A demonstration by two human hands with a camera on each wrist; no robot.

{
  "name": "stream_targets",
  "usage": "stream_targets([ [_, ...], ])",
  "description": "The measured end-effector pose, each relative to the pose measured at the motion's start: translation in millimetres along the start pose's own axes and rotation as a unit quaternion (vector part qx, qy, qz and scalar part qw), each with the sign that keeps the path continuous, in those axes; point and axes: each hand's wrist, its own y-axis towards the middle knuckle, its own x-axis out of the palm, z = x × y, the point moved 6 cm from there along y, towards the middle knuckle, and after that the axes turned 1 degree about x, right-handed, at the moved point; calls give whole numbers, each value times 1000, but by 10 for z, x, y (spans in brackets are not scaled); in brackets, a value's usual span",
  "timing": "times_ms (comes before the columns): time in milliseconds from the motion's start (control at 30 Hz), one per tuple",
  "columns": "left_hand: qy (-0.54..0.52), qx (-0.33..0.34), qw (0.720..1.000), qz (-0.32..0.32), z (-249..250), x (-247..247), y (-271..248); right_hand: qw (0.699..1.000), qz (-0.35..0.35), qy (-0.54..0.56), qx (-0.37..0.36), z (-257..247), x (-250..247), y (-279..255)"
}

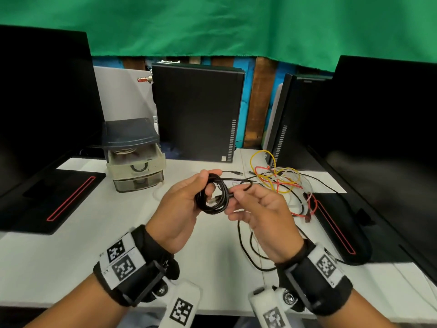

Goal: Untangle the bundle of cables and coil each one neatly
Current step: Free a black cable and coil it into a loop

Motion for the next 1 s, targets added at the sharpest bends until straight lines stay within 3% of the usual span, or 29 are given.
stream_targets([
  [133,-16,-6,1000,-7,-40,74,-39,986,-67,115,96,162,146,-65],
  [233,-37,-3,999,-6,-74,119,-84,970,-63,182,151,303,242,-122],
  [333,-36,18,999,-13,-47,162,-122,963,-41,227,139,219,258,-132],
  [433,41,106,994,2,81,224,-194,967,-74,207,127,135,302,-176],
  [500,107,197,973,59,219,174,-211,967,-94,195,135,121,319,-215],
  [567,166,292,934,124,349,59,-219,959,-125,205,149,115,337,-239],
  [667,272,354,885,134,337,0,-245,960,-132,186,161,138,389,-238],
  [733,305,292,904,69,199,52,-205,975,-88,129,158,199,355,-200],
  [800,245,164,956,8,91,53,-116,984,-54,84,149,214,269,-153],
  [867,161,37,985,-55,23,63,-65,988,-52,29,141,171,175,-109],
  [933,148,-24,983,-108,-6,71,-48,988,-69,-60,123,112,93,-70],
  [1000,177,-24,974,-139,-30,83,-53,979,-85,-159,97,92,50,-51],
])
